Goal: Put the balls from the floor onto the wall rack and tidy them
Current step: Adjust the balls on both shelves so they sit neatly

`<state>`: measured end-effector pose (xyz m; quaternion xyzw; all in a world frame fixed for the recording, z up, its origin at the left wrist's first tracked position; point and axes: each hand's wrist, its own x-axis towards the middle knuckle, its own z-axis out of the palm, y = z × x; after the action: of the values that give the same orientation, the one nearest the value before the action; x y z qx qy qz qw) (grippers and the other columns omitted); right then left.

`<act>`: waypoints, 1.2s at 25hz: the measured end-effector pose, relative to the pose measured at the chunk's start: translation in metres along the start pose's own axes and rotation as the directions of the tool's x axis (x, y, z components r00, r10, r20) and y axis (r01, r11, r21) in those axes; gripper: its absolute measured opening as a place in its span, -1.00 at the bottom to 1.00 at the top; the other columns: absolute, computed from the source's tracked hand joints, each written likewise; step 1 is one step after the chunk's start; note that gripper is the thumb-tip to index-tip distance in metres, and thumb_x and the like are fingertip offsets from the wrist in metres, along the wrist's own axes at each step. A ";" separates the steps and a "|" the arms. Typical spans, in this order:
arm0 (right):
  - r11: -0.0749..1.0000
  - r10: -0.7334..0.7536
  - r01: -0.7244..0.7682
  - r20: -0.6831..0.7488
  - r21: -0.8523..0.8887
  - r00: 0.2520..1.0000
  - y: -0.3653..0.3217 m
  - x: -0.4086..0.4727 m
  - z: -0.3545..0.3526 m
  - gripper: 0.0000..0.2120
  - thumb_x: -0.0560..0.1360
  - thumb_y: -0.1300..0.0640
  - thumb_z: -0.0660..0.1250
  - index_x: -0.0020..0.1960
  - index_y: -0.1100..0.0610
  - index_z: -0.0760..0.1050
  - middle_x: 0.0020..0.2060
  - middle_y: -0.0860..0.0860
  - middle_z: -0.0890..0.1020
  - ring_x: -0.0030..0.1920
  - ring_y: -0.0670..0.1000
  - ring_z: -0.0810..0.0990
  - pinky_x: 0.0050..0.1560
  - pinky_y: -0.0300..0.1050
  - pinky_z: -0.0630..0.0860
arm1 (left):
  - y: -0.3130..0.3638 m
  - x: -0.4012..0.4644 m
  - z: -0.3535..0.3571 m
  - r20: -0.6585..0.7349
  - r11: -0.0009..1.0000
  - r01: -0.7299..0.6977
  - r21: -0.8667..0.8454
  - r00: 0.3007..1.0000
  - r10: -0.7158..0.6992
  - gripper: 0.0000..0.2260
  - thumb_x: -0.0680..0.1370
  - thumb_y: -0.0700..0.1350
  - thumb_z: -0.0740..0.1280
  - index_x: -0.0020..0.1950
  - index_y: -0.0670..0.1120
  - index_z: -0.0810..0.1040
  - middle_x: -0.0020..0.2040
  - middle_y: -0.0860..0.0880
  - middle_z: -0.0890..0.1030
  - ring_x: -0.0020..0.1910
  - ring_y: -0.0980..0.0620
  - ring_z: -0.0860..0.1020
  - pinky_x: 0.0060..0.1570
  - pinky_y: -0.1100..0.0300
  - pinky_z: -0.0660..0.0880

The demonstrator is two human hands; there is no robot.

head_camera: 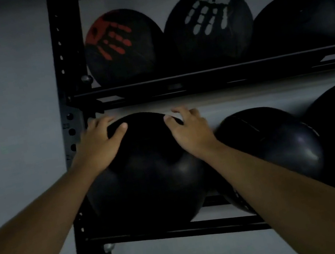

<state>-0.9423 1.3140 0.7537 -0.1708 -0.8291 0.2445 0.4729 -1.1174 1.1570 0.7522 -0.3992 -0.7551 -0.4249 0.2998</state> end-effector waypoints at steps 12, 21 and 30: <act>0.953 -0.061 0.015 -0.141 -0.304 0.988 -0.002 0.010 0.070 -0.26 0.48 -0.55 -0.08 0.59 -0.30 0.14 0.64 -0.03 0.22 0.63 0.19 0.15 0.51 0.47 0.15 | -0.053 -0.024 0.029 0.001 0.841 0.209 -0.499 0.971 -0.240 -0.14 0.41 0.59 0.08 0.64 0.21 0.29 0.63 -0.05 0.33 0.61 -0.18 0.29 0.55 -0.33 0.24; 0.957 -0.064 0.030 -0.109 -0.289 0.992 0.000 0.011 0.062 -0.27 0.48 -0.56 -0.09 0.58 -0.33 0.13 0.64 -0.05 0.23 0.63 0.14 0.16 0.54 0.36 0.14 | -0.046 -0.032 0.038 -0.086 0.887 0.218 -0.407 0.958 -0.275 -0.34 0.61 0.42 0.11 0.65 0.16 0.28 0.65 -0.05 0.31 0.63 -0.21 0.23 0.57 -0.33 0.14; 0.948 -0.034 0.063 0.098 -0.311 0.995 -0.003 -0.003 0.031 -0.32 0.61 -0.43 0.00 0.68 -0.26 0.02 0.72 -0.04 0.07 0.71 0.08 0.03 0.63 0.19 0.09 | -0.035 -0.043 0.019 -0.029 0.992 -0.068 -0.104 0.997 0.066 -0.38 0.70 0.26 0.02 0.71 0.01 0.17 0.70 -0.07 0.24 0.67 -0.16 0.20 0.59 -0.24 0.24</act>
<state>-0.9680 1.3025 0.7392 -0.2121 -0.8820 0.1057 0.4073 -1.1286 1.1476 0.6955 -0.4341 -0.7141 -0.4587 0.3020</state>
